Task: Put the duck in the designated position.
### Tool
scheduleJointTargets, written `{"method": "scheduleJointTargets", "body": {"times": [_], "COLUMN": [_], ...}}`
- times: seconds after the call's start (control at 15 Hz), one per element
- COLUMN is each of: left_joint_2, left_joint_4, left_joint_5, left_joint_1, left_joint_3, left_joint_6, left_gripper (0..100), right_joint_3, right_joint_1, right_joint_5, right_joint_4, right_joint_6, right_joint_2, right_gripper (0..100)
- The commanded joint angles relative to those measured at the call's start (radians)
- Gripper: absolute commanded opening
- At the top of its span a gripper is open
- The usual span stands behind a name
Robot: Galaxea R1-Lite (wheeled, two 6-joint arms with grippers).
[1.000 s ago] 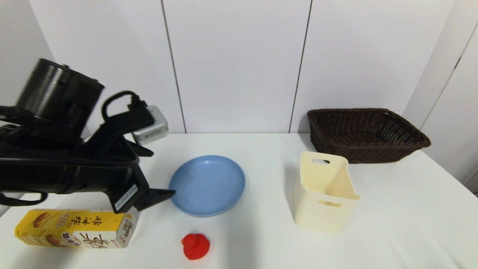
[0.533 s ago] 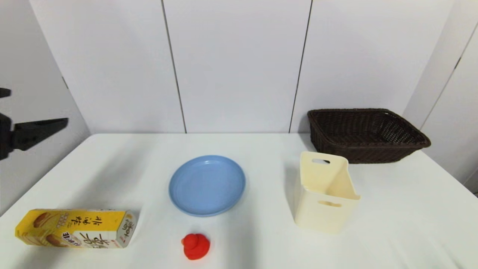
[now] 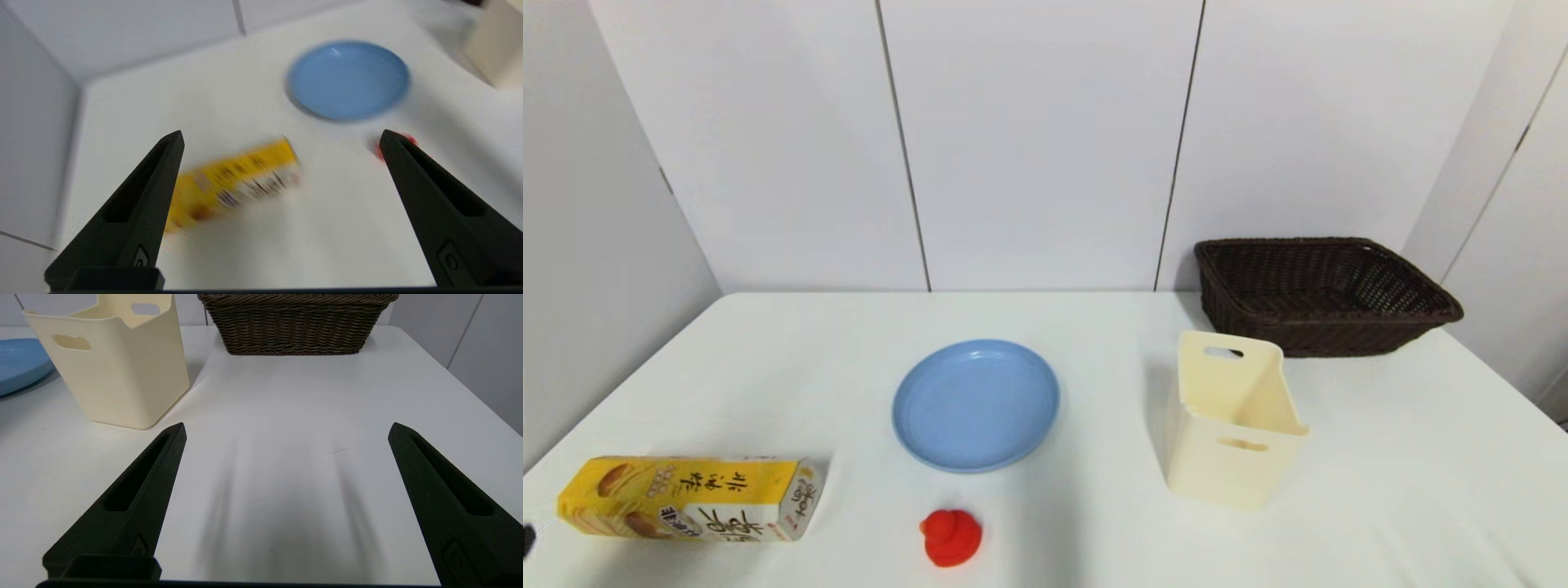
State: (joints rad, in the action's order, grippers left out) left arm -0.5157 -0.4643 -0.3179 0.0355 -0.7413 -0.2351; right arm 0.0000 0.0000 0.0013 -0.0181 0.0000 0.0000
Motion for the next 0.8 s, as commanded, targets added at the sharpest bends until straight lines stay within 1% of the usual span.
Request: {"method": "scheduleJointTargets", "body": {"times": [0.07,0.13,0.2,0.27,0.33,0.4,0.53,0.73,0.8], "left_joint_2": [0.232,0.258,0.293,0.319,0.338,0.367,0.436,0.511,0.516], "left_joint_4": [0.067,0.144,0.222,0.291,0.326,0.348,0.346,0.346,0.349], "left_joint_5": [0.218,0.281,0.303,0.303,0.303,0.303,0.299,0.270,0.273], "left_joint_1": [-0.054,-0.059,-0.057,-0.051,-0.046,-0.042,-0.040,-0.039,-0.039], "left_joint_3": [0.223,0.299,0.379,0.456,0.507,0.565,0.648,0.695,0.697], "left_joint_6": [-0.006,-0.004,0.002,0.011,0.022,0.030,0.040,0.060,0.077], "left_gripper": [100,100,100,100,100,100,100,100,100], "right_joint_3": [0.009,0.009,0.008,0.008,0.009,0.009,0.009,0.009,0.009], "right_joint_1": [0.000,0.000,0.000,0.000,0.000,0.000,0.000,0.000,0.000], "right_joint_5": [0.000,0.000,0.000,0.000,0.000,0.000,0.000,0.000,0.000], "right_joint_4": [0.000,0.000,0.000,0.000,0.000,0.000,0.000,0.000,0.000], "right_joint_6": [0.000,0.000,0.000,0.000,0.000,0.000,0.000,0.000,0.000], "right_joint_2": [0.002,0.002,0.002,0.002,0.002,0.002,0.002,0.002,0.002], "right_gripper": [100,100,100,100,100,100,100,100,100]}}
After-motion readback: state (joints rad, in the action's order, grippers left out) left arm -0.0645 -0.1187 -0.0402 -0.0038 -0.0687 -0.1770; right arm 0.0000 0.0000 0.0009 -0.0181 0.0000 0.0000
